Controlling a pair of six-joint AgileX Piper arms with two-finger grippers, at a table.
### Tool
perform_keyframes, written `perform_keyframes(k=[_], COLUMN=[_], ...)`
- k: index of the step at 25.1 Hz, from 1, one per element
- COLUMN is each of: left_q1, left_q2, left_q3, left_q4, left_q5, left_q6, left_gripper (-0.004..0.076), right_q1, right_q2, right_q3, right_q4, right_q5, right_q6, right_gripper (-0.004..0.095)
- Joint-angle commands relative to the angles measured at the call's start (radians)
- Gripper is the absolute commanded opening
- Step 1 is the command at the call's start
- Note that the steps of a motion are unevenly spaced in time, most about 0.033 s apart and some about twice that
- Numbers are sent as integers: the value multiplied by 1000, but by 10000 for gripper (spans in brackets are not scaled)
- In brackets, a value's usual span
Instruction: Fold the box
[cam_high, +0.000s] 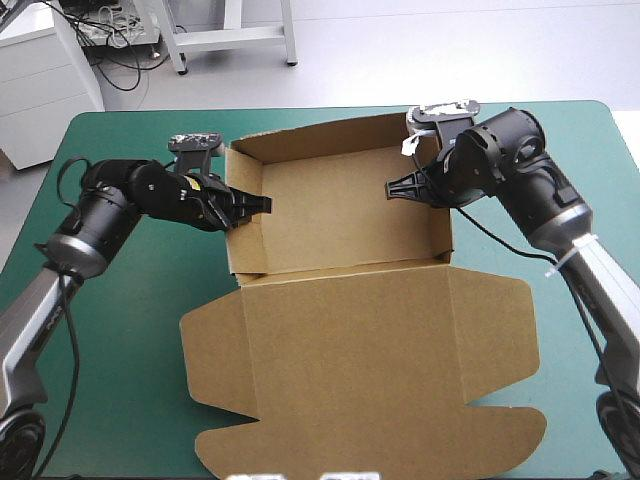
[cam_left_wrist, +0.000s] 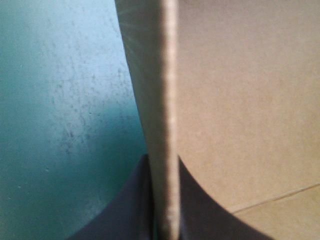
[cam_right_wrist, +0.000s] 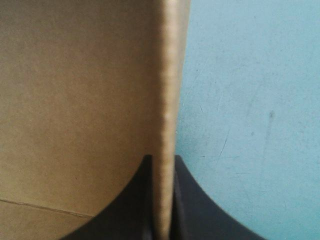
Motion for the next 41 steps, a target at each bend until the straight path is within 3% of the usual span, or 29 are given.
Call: perform_keyframes(k=[1,8,12,16,20,21,23,25,28,30,32,38,41], left_q1=[-57,-98,-98,-98,-98,-98,-98,-98,-98,-98,-98,-96,-96], left_q2=[59,181,296,358,377,378,381,381,381,381,381,381,381], left_q3=[-63,-94,-188,-293,-323,-325,-325,-325,-325,-325,-332,-413,-496], left_q4=[103,184,187,202,212,212,210,210,208,208,208,222,263], left_q5=[12,0,116,161,164,171,170,170,166,159,159,164,216], left_q6=[-94,-148,-163,-188,-186,-185,-181,-167,-163,-163,-163,-163,-163], left_gripper=[-32,-32,-32,-32,-19,0,102,233,452,545,589,586,586], right_q1=[-42,-110,-119,-126,-137,-139,-139,-139,-139,-139,-139,-147,-149], right_q2=[45,165,258,304,315,315,315,315,315,315,315,313,306], right_q3=[-17,-18,-18,-18,-18,-18,-18,-18,-18,-18,-18,-57,-117], right_q4=[87,196,198,200,203,200,202,202,202,202,202,204,233], right_q5=[1,1,1,1,1,1,1,1,1,1,1,1,1], right_q6=[-40,-114,-126,-126,-126,-126,-129,-129,-129,-123,-114,-96,-96], right_gripper=[-8,-8,-9,-7,96,153,376,565,746,765,761,761,759])
